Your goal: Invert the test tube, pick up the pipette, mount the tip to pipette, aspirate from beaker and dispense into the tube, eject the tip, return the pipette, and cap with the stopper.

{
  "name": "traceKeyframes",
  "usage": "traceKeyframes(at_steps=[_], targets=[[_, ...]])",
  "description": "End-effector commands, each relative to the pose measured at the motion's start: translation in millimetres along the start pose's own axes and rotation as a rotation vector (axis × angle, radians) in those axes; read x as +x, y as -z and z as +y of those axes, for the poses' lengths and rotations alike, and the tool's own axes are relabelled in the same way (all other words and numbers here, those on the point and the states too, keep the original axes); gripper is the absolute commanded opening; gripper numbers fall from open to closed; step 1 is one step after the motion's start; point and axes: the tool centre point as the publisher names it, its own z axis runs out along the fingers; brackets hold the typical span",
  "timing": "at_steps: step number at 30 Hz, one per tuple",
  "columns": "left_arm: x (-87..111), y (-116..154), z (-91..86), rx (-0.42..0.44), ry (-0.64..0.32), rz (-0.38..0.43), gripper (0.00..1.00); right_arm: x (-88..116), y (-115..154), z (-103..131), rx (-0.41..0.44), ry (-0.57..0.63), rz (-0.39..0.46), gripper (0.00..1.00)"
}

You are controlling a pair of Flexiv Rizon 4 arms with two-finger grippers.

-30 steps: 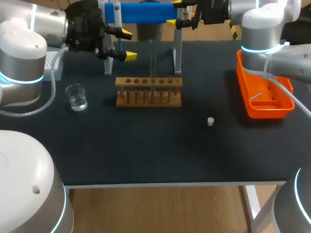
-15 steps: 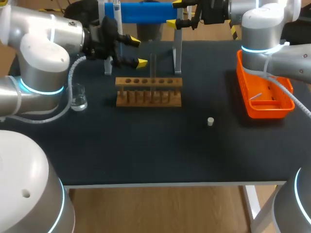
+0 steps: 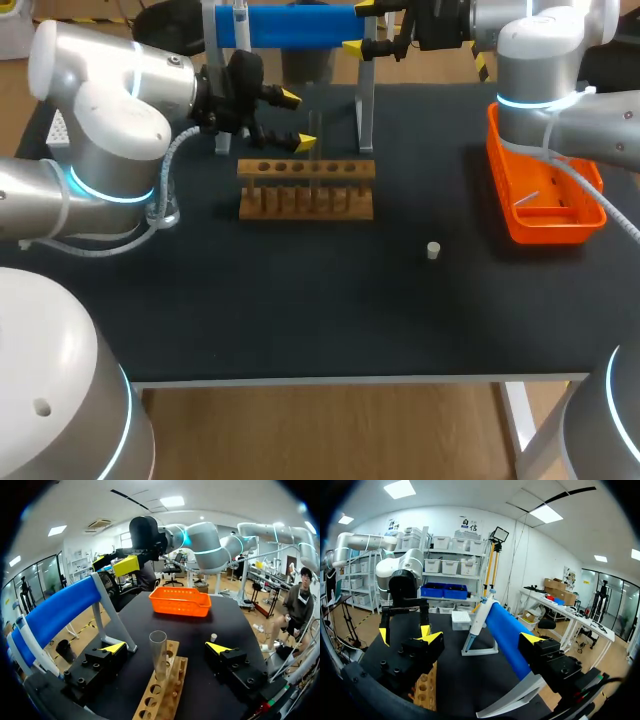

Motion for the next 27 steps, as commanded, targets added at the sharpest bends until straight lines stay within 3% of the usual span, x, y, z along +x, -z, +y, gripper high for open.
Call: traceKeyframes(at_steps=[1, 27], targets=[[-7.7, -12.2, 2.3, -0.011, -0.011, 0.02, 1.0, -1.7, 0.2, 0.1, 0.002, 0.0, 0.005, 1.0], [-9.8, -51.2, 16.2, -0.107, -0.063, 0.068, 1.0, -1.7, 0.2, 0.1, 0.002, 0.0, 0.005, 1.0]])
